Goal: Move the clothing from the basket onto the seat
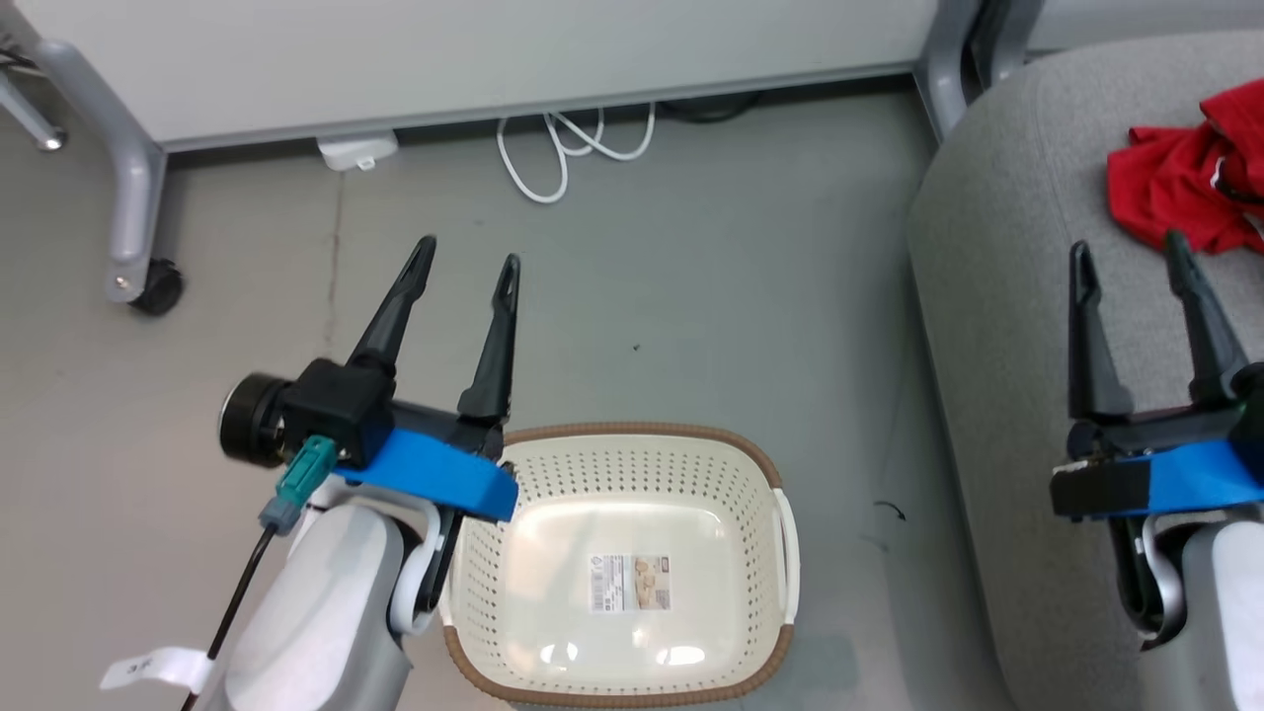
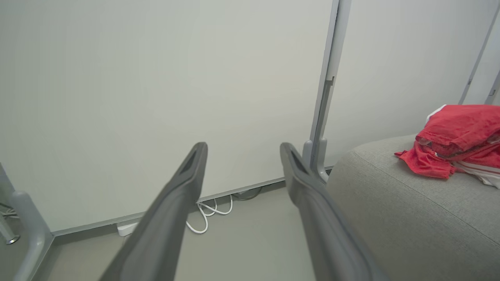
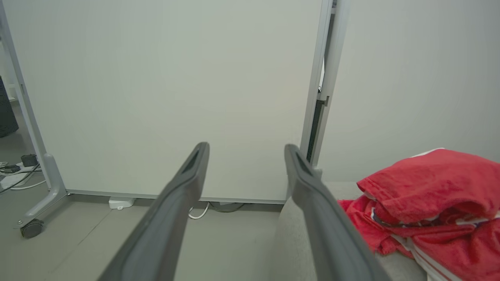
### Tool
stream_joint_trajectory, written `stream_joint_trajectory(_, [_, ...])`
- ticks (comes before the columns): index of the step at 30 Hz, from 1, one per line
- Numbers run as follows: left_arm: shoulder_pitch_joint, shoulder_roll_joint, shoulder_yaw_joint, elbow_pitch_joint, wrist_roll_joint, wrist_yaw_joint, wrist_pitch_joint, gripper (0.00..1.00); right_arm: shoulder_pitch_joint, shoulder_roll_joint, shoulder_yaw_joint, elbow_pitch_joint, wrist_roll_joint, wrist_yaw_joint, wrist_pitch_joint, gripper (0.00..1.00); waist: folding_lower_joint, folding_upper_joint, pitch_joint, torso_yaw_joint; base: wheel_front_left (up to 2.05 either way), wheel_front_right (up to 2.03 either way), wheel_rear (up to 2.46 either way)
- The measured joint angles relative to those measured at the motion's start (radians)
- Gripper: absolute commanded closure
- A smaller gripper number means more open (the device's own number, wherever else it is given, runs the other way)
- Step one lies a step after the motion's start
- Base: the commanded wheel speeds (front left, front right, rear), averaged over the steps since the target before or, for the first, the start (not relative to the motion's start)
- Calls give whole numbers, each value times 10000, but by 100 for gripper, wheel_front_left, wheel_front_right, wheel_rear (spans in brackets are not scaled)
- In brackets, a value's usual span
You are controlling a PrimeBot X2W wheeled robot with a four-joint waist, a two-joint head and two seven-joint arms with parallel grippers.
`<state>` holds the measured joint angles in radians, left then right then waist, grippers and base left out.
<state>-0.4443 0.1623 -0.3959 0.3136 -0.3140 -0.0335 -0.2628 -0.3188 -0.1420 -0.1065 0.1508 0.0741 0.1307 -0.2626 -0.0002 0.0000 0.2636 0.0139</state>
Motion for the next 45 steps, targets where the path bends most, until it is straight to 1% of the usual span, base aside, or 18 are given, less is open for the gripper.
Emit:
stream_joint_trajectory(9, [734, -349, 936, 25, 449, -299, 0, 0, 593, 385, 69, 79, -151, 0, 0, 0, 0, 0, -579, 415, 0, 0, 0])
stream_joint_trajectory(16, [1370, -543, 1407, -35, 780, -464, 0, 0, 1085, 564, 94, 121, -157, 0, 0, 0, 1, 0, -911, 538, 0, 0, 0])
stream_joint_trajectory(31, [2166, -859, 1919, -13, 1124, -681, 0, 0, 2064, 813, -31, -42, -130, 0, 0, 0, 1, 0, -1491, 571, 0, 0, 0])
stream_joint_trajectory(45, [2743, -1028, 2197, 29, 1231, -796, 0, 0, 2413, 892, -71, -48, -102, 0, 0, 0, 1, 0, -1924, 577, 0, 0, 0])
